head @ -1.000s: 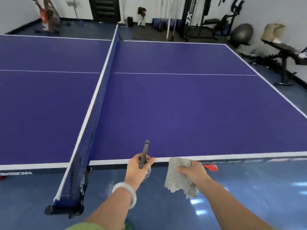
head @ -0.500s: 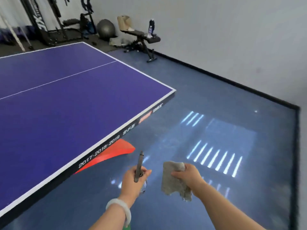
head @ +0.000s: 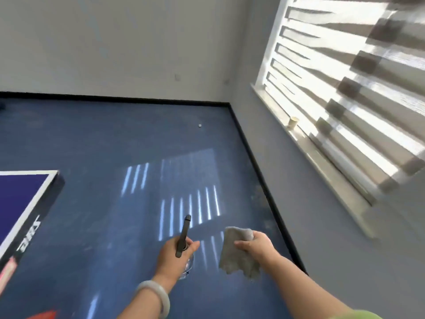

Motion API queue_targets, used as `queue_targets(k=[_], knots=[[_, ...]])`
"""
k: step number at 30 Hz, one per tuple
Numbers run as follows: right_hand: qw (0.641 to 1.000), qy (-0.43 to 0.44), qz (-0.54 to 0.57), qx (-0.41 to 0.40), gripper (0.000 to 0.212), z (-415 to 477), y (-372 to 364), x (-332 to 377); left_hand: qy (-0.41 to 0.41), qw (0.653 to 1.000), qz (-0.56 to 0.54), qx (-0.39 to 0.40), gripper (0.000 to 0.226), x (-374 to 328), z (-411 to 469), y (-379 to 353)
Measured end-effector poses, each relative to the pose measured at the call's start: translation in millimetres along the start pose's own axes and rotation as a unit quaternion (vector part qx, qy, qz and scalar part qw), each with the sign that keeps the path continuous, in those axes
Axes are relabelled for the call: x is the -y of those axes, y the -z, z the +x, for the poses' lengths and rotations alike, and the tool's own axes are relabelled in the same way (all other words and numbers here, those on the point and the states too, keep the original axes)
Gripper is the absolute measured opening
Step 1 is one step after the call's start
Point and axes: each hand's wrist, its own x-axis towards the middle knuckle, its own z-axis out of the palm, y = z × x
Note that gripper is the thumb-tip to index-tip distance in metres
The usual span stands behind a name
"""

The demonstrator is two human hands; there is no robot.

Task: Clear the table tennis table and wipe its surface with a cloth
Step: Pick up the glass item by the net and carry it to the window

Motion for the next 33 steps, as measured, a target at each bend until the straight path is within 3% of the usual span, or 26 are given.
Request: queue_targets(k=[9,17,24,33], knots=[[0.968,-0.061,0.183,-0.159,0.018,41,105,-25,-0.07,0.982,0.064,0.166,0.021,-70,102,-114],[0.92,-0.058,0.303,-0.241,0.018,106,231,-44,-0.112,0.957,0.094,0.25,0.022,-143,166,-261],[0.902,-0.062,0.338,-0.262,0.019,169,335,-52,-0.153,0.945,0.112,0.268,0.023,-209,217,-372],[0.874,-0.128,0.348,-0.314,0.021,245,410,-70,-0.14,0.914,0.131,0.358,0.023,-262,291,-498]])
